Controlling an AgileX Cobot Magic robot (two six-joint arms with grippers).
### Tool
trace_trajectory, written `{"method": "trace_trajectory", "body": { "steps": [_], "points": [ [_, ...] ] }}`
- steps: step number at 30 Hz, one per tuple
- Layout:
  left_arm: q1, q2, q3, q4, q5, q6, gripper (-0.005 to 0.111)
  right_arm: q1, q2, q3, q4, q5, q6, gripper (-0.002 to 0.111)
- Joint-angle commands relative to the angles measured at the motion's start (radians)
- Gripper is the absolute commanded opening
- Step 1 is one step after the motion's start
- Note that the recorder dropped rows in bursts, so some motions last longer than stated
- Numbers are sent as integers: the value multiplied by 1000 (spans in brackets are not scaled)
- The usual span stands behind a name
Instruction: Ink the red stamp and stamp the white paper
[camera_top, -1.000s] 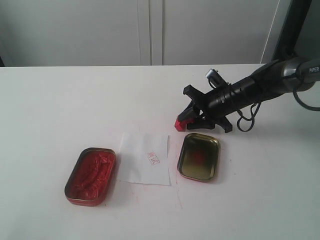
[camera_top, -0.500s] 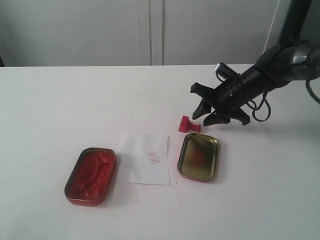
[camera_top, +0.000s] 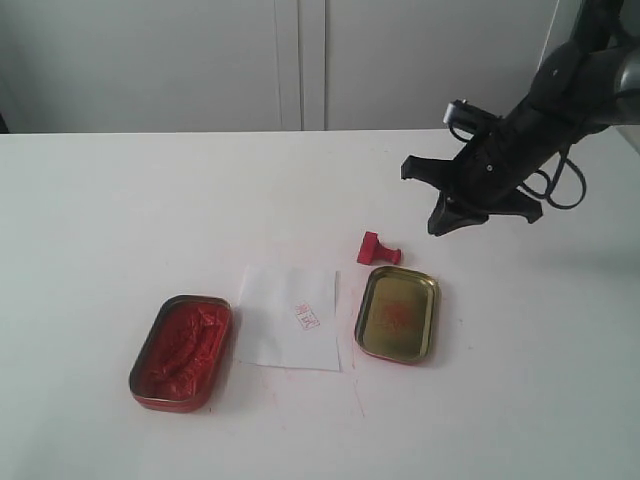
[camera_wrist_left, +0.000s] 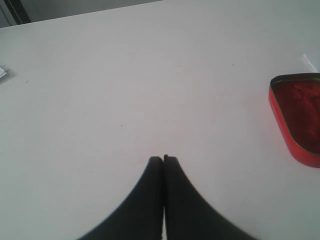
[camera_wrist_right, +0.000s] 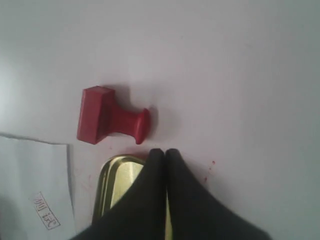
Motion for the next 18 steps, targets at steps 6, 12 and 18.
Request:
{"method": "trace_trajectory", "body": {
  "steps": [6,12,18],
  "points": [
    [1,-3,3,-3,1,3,0,-4,-62,3,-124,101,32,0],
    [1,-3,3,-3,1,3,0,-4,-116,3,-274,176,42,0],
    [1,-3,3,-3,1,3,0,-21,-231,100,-343,142,42,0]
  ]
}}
